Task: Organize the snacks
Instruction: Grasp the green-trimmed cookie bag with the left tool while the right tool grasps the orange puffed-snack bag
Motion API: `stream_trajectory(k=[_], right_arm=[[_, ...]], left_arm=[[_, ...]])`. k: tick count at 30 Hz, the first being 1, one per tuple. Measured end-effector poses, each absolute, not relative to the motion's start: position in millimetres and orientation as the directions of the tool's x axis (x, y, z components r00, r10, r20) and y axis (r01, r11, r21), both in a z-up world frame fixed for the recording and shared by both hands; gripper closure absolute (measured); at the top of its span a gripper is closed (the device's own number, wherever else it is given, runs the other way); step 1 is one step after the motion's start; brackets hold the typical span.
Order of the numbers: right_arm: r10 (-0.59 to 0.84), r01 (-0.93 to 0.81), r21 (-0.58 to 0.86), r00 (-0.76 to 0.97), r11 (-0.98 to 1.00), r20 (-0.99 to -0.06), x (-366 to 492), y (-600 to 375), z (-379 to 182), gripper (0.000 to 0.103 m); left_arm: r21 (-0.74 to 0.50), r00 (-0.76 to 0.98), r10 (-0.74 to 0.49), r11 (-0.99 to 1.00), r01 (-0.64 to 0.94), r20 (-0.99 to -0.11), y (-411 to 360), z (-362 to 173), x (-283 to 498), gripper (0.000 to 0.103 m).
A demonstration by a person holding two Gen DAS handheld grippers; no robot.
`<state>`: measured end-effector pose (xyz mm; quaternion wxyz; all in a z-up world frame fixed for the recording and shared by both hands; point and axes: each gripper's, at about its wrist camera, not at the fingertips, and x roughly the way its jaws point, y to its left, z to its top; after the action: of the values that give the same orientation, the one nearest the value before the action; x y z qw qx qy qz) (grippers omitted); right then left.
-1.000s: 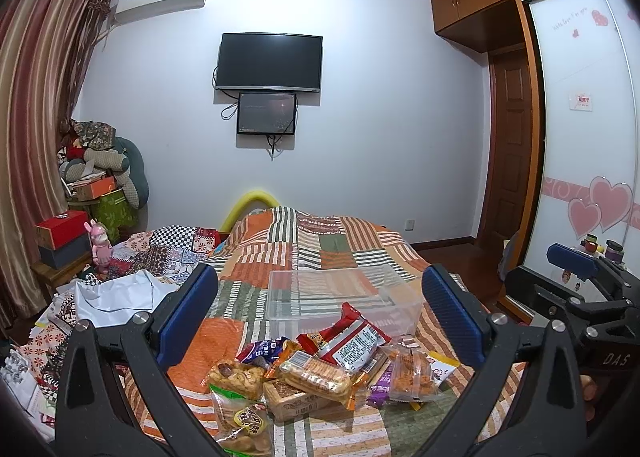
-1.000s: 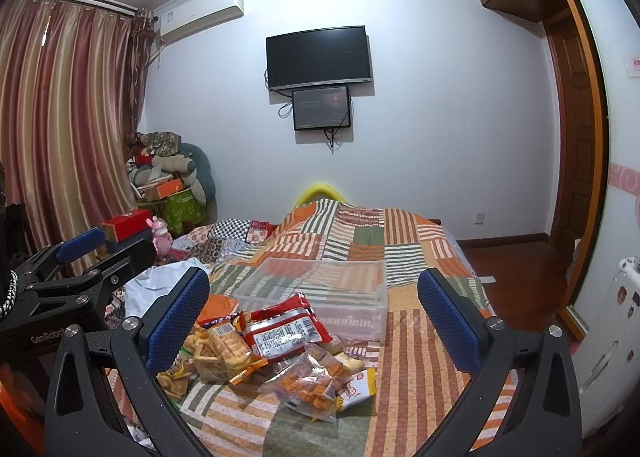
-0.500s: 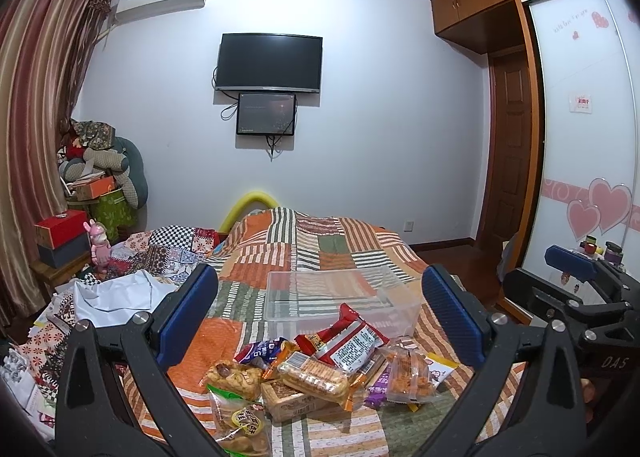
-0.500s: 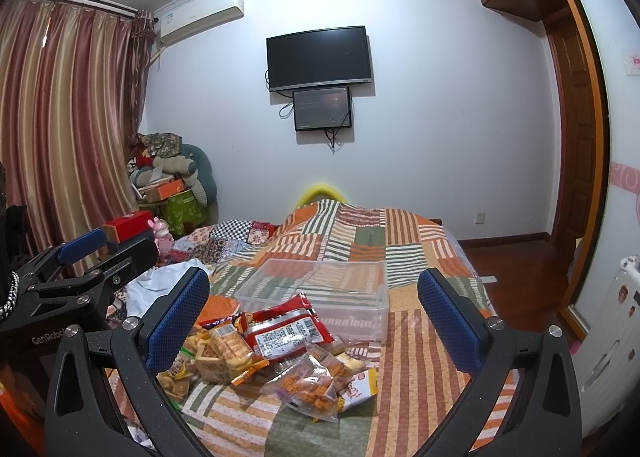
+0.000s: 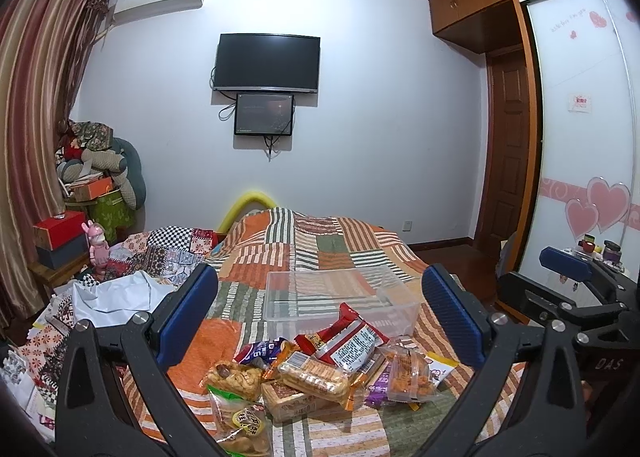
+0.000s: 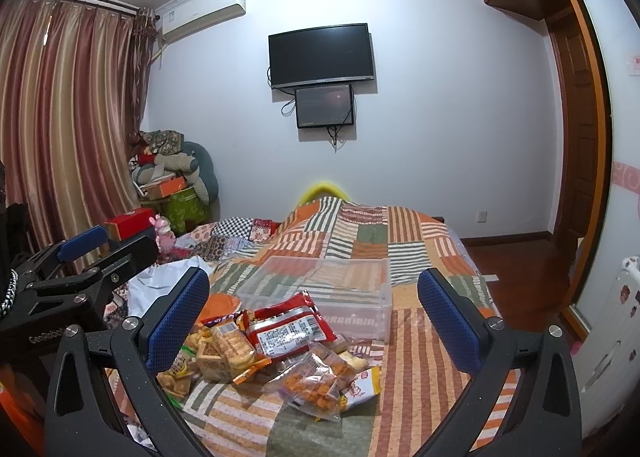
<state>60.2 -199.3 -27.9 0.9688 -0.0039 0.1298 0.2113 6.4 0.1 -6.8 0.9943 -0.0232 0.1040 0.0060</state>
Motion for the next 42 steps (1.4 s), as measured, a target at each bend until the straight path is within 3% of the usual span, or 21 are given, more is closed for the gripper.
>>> stream_trajectory(k=[7,16,21,26,37,42], right_arm=[[0.392,-0.394,0.056,0.869,0.917,-0.303,73.7,-203.3,-39.8,0.0],[0.39,-0.394,0.074,0.832,0.916,-0.395,90.1,-213.0,-63.6,0.0],[0.397,-0.403,0.087,0.801,0.911,-0.448,99.7,-215.7,-75.4,0.0],[0.402,-0.416,0.089,0.77,0.905,-0.495,105.8,-214.2,-89.6,0.001],[0.454,-0.449,0.177,0.642,0.876,-0.619,127.9,-207.7,-124.9,0.025],[0.476,-0.455,0.216,0.598,0.864,-0.645,138.9,-201.1,-134.7,0.033]], left_arm=[[-0.008,0.97,0.008,1.0,-0.01,-0.242,10.3,-13.3,11.4,0.0],[-0.044,0.915,0.02,0.998,-0.041,-0.404,47.8,-41.5,34.1,0.001],[0.002,0.869,0.084,0.995,-0.095,-0.488,67.4,-59.7,45.1,0.019],[-0.01,0.81,0.075,0.995,-0.099,-0.581,83.8,-82.4,55.3,0.024],[-0.061,0.691,0.017,0.994,-0.089,-0.722,91.3,-136.7,66.1,0.028],[-0.094,0.65,-0.017,0.992,-0.084,-0.76,91.4,-153.8,71.1,0.037]])
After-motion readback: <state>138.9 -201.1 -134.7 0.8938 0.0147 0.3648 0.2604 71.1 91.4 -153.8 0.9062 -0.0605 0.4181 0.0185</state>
